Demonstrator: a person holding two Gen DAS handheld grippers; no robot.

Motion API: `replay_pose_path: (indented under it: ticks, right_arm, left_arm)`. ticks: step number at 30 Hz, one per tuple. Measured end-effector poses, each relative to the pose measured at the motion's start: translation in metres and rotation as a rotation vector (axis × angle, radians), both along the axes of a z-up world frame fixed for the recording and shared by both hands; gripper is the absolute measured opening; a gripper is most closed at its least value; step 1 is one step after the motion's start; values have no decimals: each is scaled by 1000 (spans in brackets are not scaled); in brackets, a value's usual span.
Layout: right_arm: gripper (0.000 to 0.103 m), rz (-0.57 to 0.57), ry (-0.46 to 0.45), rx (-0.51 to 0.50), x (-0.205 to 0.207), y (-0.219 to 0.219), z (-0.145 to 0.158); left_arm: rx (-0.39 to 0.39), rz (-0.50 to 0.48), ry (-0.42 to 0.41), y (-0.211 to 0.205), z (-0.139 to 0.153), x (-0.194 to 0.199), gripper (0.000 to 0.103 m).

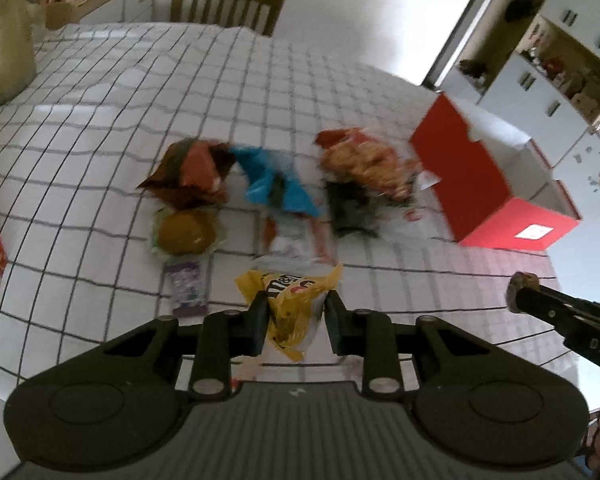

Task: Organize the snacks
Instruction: 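Carry both snacks over the red box and open both tools to drop them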

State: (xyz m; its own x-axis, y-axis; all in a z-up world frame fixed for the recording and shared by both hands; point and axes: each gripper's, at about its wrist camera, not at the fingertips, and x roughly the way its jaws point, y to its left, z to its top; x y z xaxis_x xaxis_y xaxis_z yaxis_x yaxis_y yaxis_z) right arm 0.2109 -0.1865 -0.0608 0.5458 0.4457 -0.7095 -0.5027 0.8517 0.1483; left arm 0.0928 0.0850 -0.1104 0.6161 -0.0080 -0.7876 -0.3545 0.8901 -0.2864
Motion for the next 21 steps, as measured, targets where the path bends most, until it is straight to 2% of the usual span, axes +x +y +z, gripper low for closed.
replay_pose_path:
  ticks: [10, 21]
  right_arm:
    - [29, -9, -57, 24, 26, -36, 44]
    - [29, -30, -141, 16, 84, -74, 67]
  left_arm:
    - [8, -80, -66, -45, 49, 39, 29]
    - [47, -181, -119, -105, 79, 124, 29]
